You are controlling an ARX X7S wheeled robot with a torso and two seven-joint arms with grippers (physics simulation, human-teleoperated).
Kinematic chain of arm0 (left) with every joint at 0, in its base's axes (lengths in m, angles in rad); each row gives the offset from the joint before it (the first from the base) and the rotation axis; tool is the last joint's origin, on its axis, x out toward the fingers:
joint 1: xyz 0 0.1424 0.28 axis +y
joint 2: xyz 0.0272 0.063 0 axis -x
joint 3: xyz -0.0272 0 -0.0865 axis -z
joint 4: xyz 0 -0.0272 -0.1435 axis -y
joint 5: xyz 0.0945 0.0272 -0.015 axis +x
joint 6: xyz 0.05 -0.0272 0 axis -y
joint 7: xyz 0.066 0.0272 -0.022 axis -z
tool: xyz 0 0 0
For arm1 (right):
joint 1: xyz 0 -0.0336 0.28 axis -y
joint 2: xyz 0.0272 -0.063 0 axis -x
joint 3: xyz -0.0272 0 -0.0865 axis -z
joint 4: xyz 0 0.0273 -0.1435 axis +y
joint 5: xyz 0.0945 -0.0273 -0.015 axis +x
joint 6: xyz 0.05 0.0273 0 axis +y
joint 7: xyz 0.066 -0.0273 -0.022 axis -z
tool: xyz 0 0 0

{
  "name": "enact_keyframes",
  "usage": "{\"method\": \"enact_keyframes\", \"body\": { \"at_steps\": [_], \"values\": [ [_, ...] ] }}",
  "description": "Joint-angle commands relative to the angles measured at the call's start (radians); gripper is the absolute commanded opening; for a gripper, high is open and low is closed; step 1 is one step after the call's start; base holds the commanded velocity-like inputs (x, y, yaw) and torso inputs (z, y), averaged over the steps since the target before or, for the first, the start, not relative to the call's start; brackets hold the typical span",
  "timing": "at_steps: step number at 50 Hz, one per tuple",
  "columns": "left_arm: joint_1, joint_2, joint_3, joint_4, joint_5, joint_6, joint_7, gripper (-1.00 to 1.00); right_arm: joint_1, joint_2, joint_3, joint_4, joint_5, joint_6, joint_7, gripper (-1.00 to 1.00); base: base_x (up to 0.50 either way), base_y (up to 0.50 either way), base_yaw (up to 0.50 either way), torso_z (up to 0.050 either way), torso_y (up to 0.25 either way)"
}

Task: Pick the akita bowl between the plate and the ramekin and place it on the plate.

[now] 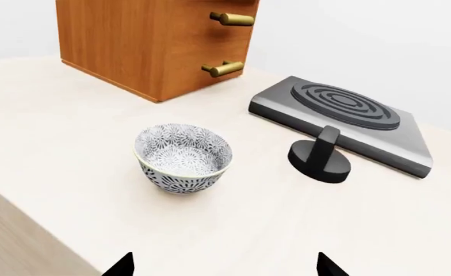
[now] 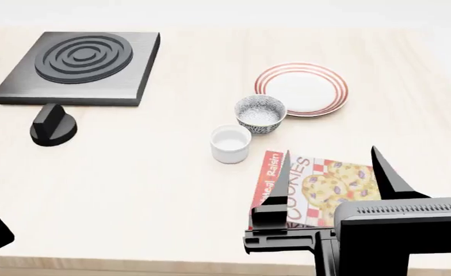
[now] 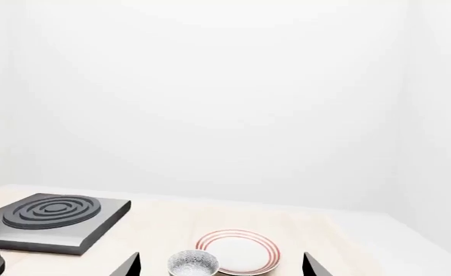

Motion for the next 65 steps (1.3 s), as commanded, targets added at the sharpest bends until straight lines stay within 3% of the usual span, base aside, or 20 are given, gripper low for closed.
{"method": "enact_keyframes", "body": {
  "at_steps": [1, 65],
  "values": [
    [0.0, -0.003, 0.003, 0.0, -0.003, 0.001, -0.002, 1.0, 0.006, 0.013, -0.022, 0.005, -0.007, 0.009, 0.001, 1.0, 0.0, 0.0, 0.0, 0.0, 0.0],
    [0.002, -0.011, 0.019, 0.002, -0.02, 0.006, -0.015, 1.0, 0.008, 0.03, -0.028, 0.017, 0.024, -0.002, 0.022, 1.0, 0.28, 0.0, 0.0, 0.0, 0.0]
  ]
}}
